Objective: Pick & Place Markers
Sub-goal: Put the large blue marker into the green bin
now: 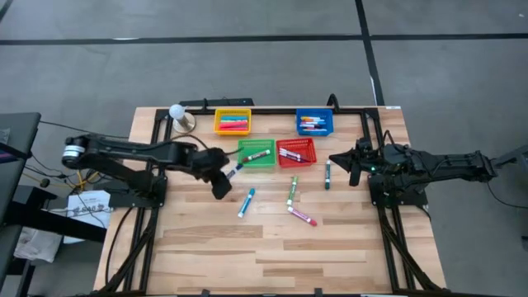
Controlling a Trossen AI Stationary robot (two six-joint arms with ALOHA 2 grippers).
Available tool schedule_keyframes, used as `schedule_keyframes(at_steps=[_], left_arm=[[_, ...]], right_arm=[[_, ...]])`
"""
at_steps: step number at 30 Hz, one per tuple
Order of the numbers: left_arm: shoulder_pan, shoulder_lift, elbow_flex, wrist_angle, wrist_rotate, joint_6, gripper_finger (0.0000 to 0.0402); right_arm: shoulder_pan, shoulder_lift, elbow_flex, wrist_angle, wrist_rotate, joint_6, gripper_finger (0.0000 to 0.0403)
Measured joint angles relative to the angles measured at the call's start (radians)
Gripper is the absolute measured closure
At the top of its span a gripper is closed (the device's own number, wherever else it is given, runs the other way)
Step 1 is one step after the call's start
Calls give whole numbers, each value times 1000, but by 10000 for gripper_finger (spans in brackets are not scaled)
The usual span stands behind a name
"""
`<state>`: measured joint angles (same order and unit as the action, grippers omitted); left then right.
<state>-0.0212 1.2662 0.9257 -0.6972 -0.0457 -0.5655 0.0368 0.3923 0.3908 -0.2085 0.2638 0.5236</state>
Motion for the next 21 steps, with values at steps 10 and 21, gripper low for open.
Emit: schedule_keyframes(at_steps=[10, 21], left_arm=[[28, -19, 113, 18, -152, 168, 338], [183, 267, 439, -50, -139, 504, 337]], right_arm=[[0, 0, 0, 0, 0, 0, 403], [0, 0, 0, 3, 0, 0, 403]])
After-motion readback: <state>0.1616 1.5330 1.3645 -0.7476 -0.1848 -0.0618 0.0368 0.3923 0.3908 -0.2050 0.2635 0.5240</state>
